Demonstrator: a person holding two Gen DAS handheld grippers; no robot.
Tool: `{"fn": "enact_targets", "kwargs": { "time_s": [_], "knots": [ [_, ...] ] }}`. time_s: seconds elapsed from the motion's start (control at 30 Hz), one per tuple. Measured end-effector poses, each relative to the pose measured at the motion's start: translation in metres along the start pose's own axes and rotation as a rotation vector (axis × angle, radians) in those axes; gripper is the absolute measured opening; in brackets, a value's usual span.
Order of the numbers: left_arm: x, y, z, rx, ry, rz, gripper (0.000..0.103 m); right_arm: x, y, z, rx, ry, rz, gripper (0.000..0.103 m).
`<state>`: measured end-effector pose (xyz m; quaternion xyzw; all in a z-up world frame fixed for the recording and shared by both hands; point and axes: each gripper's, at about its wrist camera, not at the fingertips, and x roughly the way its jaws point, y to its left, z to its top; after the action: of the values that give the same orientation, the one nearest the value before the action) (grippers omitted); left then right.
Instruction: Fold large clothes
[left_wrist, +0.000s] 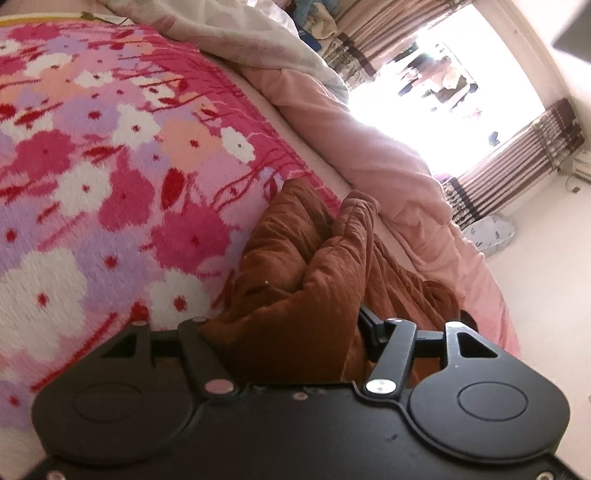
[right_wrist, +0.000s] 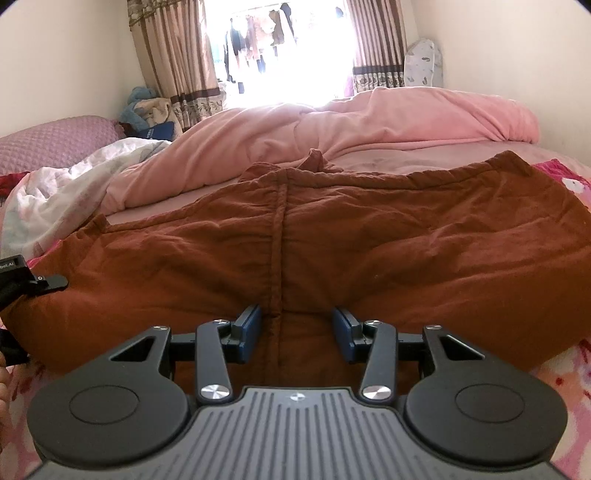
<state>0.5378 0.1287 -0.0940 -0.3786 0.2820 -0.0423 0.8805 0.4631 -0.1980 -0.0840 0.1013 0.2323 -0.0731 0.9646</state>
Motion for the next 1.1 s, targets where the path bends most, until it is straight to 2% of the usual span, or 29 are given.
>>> {"fn": "enact_targets", "kwargs": {
  "time_s": [0.2, 0.43, 0.63, 0.87, 1.0, 1.1],
  "knots": [
    [-0.005, -0.014, 0.003, 0.067, -0.011, 0.01, 0.042, 0.001, -0.001, 0.0, 0.005, 0.002, 0.004, 0.053],
    [-0.021, -0.049, 0.008, 0.127, -0.042, -0.005, 0.037, -0.007, -0.012, 0.006, 0.034, 0.013, 0.042, 0.053],
    [-0.035, -0.094, 0.006, 0.186, -0.064, -0.051, 0.034, -0.028, -0.031, 0.01, 0.054, -0.013, 0.014, 0.053],
    [-0.041, -0.178, -0.018, 0.253, -0.028, -0.189, 0.03, -0.054, -0.089, 0.015, 0.116, -0.047, -0.053, 0.053],
    [-0.036, -0.241, -0.053, 0.33, 0.016, -0.28, 0.029, -0.075, -0.129, 0.015, 0.166, -0.079, -0.095, 0.053],
    [-0.027, -0.287, -0.09, 0.376, 0.082, -0.379, 0.029, -0.089, -0.158, 0.014, 0.204, -0.095, -0.124, 0.053]
  ]
}}
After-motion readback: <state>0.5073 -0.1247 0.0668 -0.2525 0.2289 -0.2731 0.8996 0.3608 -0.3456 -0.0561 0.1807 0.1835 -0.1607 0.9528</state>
